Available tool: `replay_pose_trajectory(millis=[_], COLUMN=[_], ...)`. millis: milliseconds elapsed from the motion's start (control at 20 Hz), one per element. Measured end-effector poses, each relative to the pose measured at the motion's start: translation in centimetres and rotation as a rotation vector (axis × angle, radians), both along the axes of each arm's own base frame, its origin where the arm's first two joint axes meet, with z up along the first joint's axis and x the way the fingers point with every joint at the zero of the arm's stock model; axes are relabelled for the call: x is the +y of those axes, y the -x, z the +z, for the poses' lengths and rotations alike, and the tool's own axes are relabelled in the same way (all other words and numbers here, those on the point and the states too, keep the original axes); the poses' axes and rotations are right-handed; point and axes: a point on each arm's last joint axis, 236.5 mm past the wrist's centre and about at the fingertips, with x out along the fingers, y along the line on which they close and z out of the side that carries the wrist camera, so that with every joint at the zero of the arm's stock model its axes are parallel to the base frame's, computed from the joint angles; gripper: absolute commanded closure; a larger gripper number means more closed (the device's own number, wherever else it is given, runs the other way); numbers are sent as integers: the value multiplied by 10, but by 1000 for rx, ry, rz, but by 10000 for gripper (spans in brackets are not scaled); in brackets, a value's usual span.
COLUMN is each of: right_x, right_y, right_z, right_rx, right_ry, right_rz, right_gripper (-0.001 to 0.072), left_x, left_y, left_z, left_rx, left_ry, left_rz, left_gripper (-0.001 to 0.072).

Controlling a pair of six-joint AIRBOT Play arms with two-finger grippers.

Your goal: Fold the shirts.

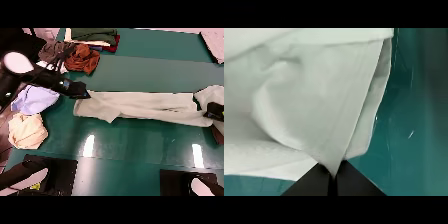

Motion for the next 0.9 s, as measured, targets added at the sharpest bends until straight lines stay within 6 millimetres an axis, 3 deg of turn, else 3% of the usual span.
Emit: replay_pose_trajectory(millis=[200,300,600,800,850,900], right_x=[-11,-15,-14,-15,-16,-16], right_y=[-45,-68,-131,-155,-159,-163], right_z=[-11,-20,-49,-68,-73,-77], right_rx=[20,35,59,94,105,113], right_ry=[-47,-67,-86,-97,-102,-104], right_rz=[-26,-25,20,39,41,41], right_gripper=[689,689,689,689,627,292], left_x=[0,0,8,11,11,12], left_y=[-45,-60,-98,-111,-112,-114], left_z=[-54,-71,-85,-97,-101,-106], left_rx=[52,61,-14,-33,-32,-31], left_ry=[-25,-34,-63,-79,-84,-89], left_rz=[52,72,135,152,150,150], left_gripper=[682,681,682,680,679,569])
